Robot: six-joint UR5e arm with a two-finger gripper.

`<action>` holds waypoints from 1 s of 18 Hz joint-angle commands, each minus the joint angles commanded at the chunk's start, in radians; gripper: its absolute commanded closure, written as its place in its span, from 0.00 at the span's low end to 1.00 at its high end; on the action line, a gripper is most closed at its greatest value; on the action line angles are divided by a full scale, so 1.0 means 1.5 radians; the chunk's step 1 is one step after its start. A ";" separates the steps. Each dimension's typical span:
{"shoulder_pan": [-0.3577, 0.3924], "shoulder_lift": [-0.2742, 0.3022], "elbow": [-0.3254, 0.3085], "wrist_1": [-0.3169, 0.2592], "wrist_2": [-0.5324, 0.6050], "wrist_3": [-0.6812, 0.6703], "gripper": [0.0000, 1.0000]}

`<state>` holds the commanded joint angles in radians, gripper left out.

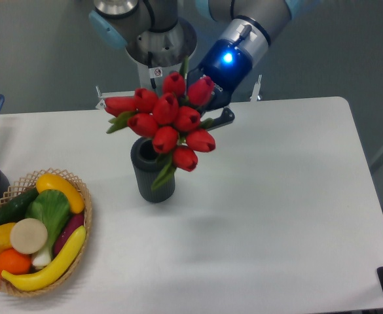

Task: Insert the flowers into the vase
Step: 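Raise the tulips and position the stems above the vase opening, then lower the tulip stems down into the black vase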

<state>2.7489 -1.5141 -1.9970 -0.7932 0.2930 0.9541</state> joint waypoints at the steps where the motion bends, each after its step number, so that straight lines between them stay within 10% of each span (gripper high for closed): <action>1: 0.000 0.007 -0.013 0.006 0.000 0.000 1.00; 18: -0.005 0.023 -0.084 0.010 0.002 0.058 1.00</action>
<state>2.7412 -1.4803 -2.1230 -0.7777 0.2961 1.0415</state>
